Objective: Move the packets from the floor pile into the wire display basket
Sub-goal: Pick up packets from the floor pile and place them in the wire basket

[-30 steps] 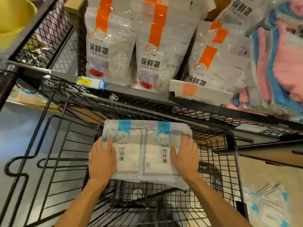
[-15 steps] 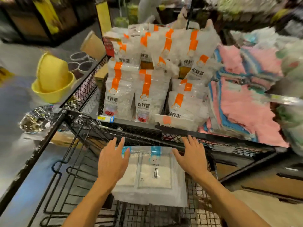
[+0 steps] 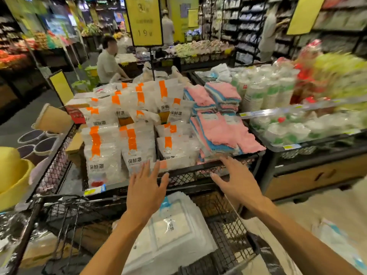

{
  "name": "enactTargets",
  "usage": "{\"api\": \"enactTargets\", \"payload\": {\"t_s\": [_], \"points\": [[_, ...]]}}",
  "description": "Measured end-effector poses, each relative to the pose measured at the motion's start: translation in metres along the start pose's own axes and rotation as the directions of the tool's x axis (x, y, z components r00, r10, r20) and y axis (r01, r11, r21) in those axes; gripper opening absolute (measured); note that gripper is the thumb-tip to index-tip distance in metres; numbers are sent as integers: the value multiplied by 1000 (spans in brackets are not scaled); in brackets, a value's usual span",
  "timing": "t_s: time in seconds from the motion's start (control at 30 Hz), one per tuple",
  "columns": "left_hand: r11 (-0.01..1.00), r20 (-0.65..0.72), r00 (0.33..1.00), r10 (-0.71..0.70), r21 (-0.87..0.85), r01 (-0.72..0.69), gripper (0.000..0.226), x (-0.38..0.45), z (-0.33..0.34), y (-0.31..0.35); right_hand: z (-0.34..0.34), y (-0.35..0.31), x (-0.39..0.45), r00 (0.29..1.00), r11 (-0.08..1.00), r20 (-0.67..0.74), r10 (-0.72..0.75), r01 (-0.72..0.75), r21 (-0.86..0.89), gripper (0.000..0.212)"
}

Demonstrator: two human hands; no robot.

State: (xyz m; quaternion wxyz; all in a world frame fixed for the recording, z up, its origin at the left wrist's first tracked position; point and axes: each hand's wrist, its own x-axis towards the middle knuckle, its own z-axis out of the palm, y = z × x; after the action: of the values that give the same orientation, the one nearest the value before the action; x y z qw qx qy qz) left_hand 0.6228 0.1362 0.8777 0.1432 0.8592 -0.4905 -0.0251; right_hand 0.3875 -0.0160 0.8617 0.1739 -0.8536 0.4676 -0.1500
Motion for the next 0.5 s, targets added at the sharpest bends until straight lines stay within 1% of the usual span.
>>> {"api": "enactTargets", "payload": {"t_s": [0.1, 0.17, 0.23, 0.3, 0.37, 0.5], "points": [[989, 24, 989, 146, -34, -146, 66, -3, 14, 39, -25, 29, -46, 988, 990, -68, 142, -141, 21, 84], [969, 53, 968, 245, -46, -243, 65, -8, 28, 69, -43, 53, -81, 963, 969, -109, 248, -248, 13, 89], [940, 98, 936, 339, -78, -332, 67, -16, 44, 102, -62, 81, -123, 912, 930, -184, 366, -368, 22, 96], [904, 129, 896, 425, -109, -414, 69, -28, 59, 136, -79, 110, -167, 843, 874, -238, 482, -481, 66, 85], [871, 164, 857, 489, -131, -473, 69, -42, 69, 171, -92, 135, -208, 778, 815, -255, 575, -571, 96, 76], [797, 198, 772, 604, -151, -585, 67, -68, 78, 239, -109, 182, -271, 685, 746, -323, 652, -657, 111, 70]]}}
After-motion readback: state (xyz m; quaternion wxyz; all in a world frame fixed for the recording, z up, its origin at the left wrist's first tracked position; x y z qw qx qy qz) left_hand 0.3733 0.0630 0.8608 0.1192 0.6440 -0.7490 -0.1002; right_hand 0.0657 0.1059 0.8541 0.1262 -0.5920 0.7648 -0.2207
